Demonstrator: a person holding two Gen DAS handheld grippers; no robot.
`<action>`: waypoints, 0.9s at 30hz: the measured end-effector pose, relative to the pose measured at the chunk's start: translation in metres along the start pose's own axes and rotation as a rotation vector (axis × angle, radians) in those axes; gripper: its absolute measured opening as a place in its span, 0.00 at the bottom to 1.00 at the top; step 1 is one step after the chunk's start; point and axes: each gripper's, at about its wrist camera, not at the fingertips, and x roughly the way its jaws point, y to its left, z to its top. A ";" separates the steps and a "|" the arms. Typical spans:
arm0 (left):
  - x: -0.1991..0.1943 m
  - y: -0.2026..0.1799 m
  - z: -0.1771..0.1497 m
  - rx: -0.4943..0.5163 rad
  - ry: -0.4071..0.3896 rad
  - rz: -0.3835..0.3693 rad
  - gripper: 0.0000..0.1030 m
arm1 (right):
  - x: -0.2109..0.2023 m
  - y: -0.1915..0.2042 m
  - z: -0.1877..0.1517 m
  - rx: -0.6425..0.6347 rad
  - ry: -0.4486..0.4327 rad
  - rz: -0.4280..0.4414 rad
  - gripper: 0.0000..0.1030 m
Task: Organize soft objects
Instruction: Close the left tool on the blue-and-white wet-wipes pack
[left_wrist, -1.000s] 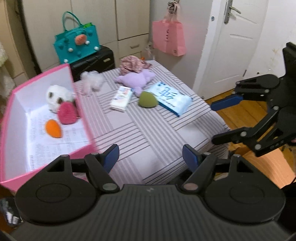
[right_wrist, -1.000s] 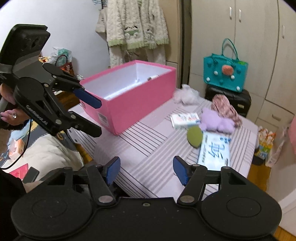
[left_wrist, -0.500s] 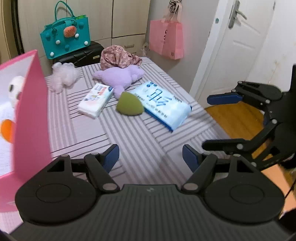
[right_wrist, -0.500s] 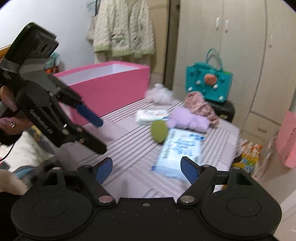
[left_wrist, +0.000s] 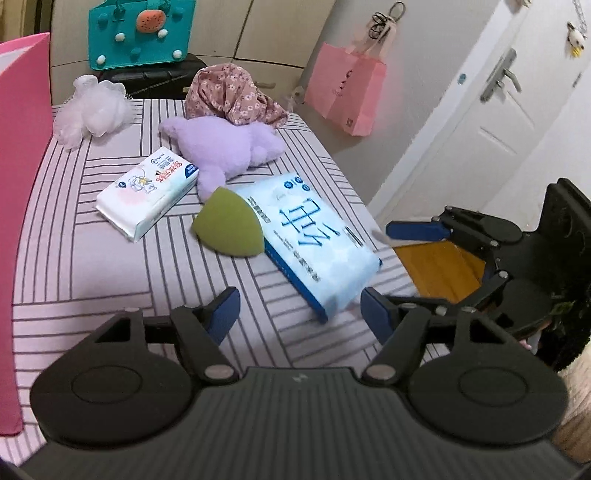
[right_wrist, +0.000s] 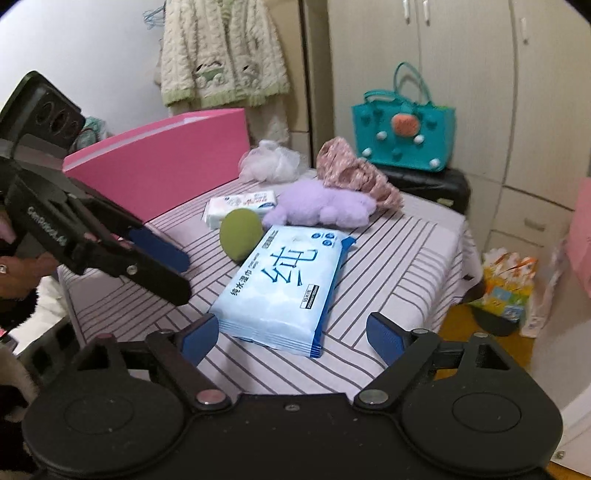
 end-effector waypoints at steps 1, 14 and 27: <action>0.003 0.000 0.001 -0.005 -0.004 0.004 0.62 | 0.004 -0.002 0.001 -0.009 0.005 0.010 0.87; 0.026 -0.004 0.002 -0.052 -0.067 -0.014 0.42 | 0.019 0.012 -0.002 -0.098 0.016 0.083 0.78; 0.036 -0.016 0.009 0.084 -0.048 0.043 0.47 | 0.019 0.001 -0.001 -0.110 0.029 0.089 0.77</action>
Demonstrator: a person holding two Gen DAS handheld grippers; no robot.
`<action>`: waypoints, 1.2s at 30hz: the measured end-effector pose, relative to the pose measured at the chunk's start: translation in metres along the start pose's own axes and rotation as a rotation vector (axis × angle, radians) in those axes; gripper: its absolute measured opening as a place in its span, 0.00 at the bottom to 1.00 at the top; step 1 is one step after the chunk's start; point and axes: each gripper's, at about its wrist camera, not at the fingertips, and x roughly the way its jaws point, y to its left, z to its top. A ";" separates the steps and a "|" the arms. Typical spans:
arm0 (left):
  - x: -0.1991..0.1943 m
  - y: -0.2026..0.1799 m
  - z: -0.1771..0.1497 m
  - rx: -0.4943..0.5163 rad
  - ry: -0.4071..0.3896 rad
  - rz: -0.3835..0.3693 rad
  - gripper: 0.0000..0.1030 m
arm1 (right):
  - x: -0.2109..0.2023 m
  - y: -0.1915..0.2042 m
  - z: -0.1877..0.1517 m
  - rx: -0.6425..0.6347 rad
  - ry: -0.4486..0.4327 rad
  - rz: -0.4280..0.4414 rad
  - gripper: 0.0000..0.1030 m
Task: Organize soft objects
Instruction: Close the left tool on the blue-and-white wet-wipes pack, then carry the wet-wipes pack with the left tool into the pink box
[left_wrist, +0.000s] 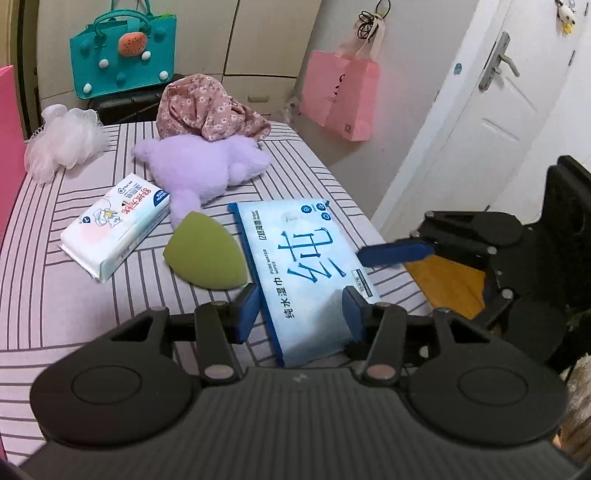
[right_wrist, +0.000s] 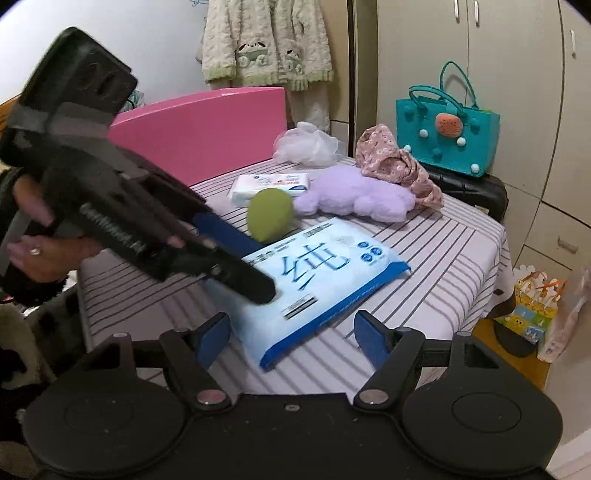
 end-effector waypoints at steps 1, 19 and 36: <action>0.000 -0.001 0.000 0.002 0.001 0.005 0.47 | 0.002 -0.001 0.000 0.003 -0.012 0.005 0.77; -0.003 -0.023 -0.003 0.019 -0.010 0.005 0.46 | 0.005 0.045 -0.004 0.058 -0.105 -0.190 0.64; -0.042 -0.037 -0.014 0.076 0.071 0.003 0.45 | -0.015 0.084 0.011 0.183 -0.026 -0.163 0.63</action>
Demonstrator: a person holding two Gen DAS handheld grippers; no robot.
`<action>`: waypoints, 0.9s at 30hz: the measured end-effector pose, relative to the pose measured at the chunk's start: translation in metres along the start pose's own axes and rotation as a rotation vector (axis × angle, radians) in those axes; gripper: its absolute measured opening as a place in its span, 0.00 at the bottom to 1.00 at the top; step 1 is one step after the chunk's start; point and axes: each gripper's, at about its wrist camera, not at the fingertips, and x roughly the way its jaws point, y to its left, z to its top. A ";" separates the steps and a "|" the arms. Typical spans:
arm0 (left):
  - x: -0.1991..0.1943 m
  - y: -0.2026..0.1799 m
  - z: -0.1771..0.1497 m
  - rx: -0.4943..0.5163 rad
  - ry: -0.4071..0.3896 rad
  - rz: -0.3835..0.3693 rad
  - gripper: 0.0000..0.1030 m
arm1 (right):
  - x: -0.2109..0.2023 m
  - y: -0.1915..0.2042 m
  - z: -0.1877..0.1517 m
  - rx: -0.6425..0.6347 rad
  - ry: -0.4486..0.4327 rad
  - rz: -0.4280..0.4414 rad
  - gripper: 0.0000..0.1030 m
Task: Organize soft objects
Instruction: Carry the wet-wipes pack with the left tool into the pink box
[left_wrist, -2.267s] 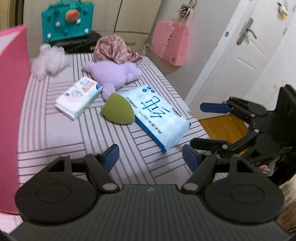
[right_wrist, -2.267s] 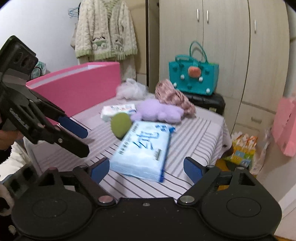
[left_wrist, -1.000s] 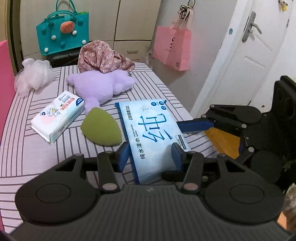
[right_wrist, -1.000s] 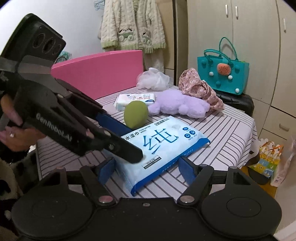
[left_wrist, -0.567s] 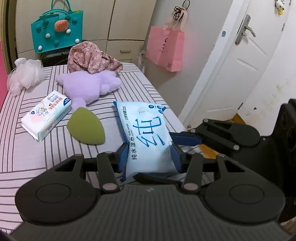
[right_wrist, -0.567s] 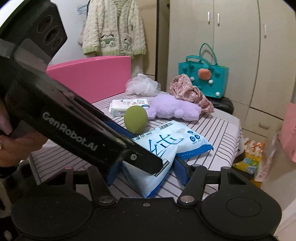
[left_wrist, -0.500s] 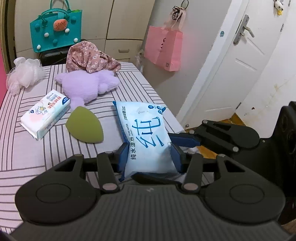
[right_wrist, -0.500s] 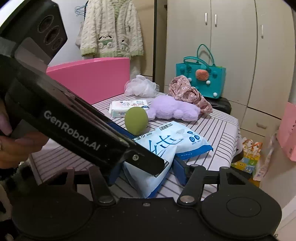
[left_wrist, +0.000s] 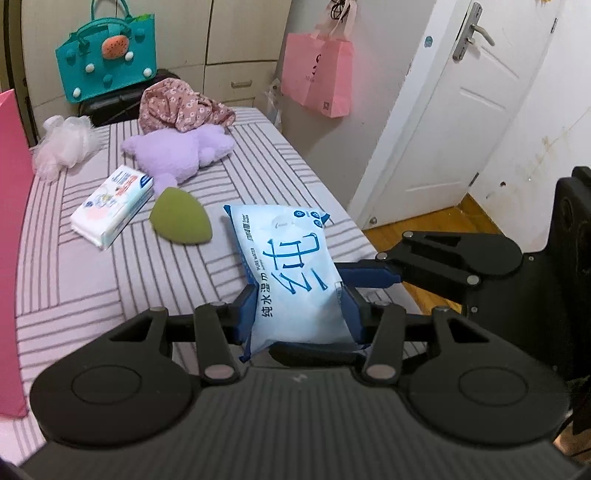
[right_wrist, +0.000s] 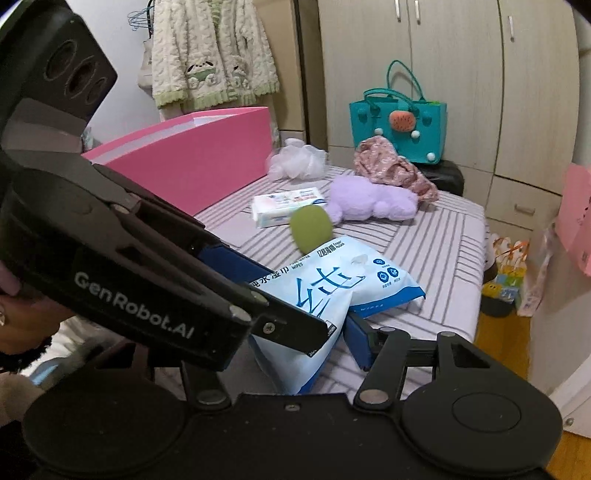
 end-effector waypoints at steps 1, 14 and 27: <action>-0.004 0.000 -0.001 -0.002 0.008 0.001 0.45 | -0.002 0.003 0.001 0.004 0.005 0.006 0.63; -0.065 0.011 -0.013 -0.036 0.052 -0.026 0.45 | -0.029 0.051 0.023 0.000 0.050 0.089 0.63; -0.151 0.034 -0.027 -0.084 0.015 -0.009 0.45 | -0.049 0.114 0.062 -0.099 0.022 0.182 0.63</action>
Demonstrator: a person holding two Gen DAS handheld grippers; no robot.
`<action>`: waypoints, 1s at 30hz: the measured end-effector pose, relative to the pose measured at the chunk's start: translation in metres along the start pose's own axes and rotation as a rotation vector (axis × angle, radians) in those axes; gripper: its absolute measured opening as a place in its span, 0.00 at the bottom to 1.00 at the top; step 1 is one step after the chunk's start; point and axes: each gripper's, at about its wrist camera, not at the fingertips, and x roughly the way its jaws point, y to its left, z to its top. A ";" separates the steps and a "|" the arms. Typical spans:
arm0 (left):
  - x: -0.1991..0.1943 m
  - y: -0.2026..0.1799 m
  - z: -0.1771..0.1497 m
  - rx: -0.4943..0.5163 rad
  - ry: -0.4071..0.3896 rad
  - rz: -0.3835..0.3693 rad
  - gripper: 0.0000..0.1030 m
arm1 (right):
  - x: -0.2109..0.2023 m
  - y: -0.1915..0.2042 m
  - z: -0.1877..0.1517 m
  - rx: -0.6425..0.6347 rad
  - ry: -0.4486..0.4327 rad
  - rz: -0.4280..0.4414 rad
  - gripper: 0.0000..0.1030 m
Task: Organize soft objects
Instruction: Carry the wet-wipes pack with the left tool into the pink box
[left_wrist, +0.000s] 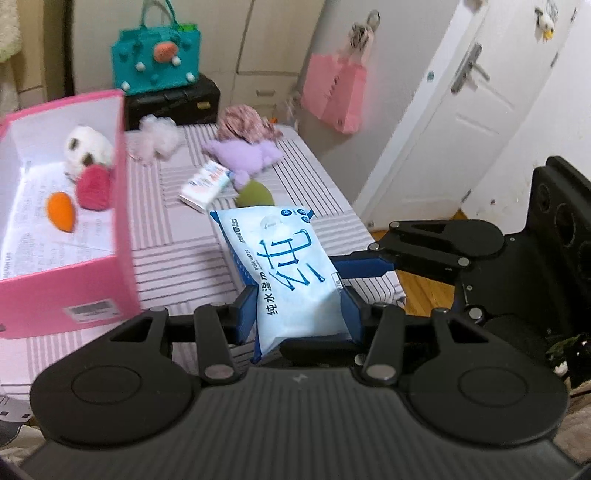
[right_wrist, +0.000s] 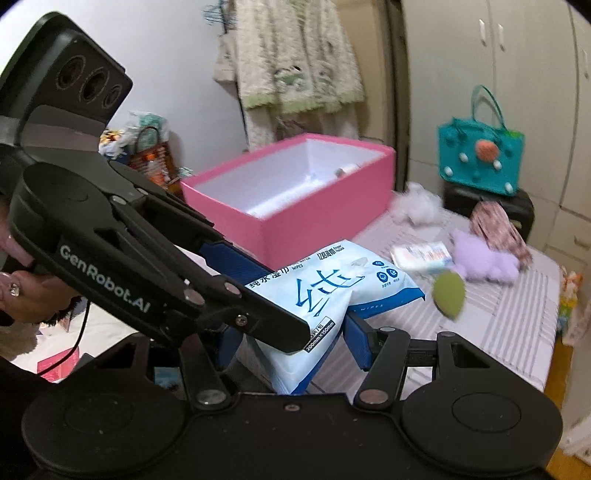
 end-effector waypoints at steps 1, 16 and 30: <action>-0.008 0.003 -0.002 -0.005 -0.020 0.003 0.45 | 0.000 0.005 0.004 -0.010 -0.008 0.004 0.63; -0.075 0.072 0.006 -0.043 -0.209 0.106 0.45 | 0.055 0.038 0.082 -0.140 -0.089 0.075 0.63; -0.071 0.172 0.052 -0.119 -0.244 0.215 0.45 | 0.156 0.018 0.150 -0.147 -0.061 0.176 0.63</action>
